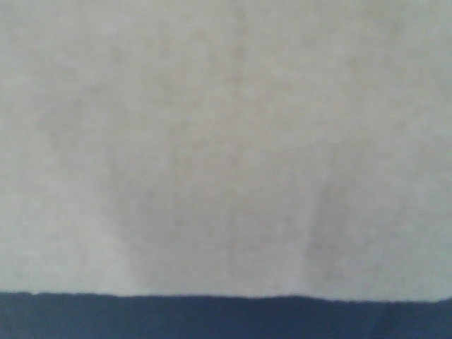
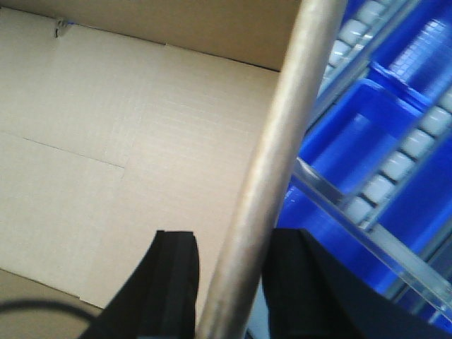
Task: Grab box from left shelf to table start
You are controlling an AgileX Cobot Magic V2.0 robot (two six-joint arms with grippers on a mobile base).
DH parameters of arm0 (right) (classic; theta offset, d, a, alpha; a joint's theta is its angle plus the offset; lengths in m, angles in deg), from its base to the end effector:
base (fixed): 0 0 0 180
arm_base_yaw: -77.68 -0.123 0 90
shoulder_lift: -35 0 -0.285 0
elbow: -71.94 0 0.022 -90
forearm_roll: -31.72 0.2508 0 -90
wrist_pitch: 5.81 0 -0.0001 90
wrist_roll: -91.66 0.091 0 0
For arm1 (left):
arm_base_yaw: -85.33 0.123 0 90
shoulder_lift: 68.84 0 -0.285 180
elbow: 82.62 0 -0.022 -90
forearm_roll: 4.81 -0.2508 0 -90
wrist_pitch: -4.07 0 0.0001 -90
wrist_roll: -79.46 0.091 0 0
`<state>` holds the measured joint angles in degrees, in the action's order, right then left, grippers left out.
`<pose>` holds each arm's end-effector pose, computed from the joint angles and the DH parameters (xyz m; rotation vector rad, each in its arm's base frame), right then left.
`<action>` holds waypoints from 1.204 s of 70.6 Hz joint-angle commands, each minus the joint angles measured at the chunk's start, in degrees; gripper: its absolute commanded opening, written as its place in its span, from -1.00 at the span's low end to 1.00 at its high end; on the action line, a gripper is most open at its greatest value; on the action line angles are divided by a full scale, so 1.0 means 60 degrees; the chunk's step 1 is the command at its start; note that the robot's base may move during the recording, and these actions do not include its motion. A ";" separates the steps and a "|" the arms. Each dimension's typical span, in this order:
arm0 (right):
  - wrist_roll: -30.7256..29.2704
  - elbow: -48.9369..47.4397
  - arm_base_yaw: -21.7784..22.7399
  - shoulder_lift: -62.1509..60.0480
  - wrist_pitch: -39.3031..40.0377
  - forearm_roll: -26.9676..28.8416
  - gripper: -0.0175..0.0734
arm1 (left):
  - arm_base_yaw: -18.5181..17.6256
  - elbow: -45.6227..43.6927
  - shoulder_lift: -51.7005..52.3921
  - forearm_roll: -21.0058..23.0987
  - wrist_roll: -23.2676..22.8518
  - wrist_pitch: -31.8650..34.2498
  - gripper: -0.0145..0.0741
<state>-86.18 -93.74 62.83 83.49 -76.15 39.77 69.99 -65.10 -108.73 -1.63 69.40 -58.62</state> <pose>0.0840 0.0347 0.4090 -0.2698 2.3197 0.3264 0.0561 -0.0200 0.4138 0.1004 2.1100 -0.3335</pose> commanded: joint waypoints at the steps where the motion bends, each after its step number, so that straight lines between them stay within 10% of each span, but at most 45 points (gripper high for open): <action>1: -0.0298 -0.0237 -0.0076 0.0098 0.1150 0.1113 -0.49 | -0.0184 -0.0465 0.0022 0.2453 -0.0236 0.1817 -0.89; 85: -0.0298 -0.0237 -0.0076 0.0098 0.1150 0.1113 -0.49 | -0.0184 -0.0465 0.0022 0.2453 -0.0236 0.1817 -0.89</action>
<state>-86.18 -93.65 62.83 83.49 -76.15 39.77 69.99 -65.19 -108.73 -1.63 69.40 -58.62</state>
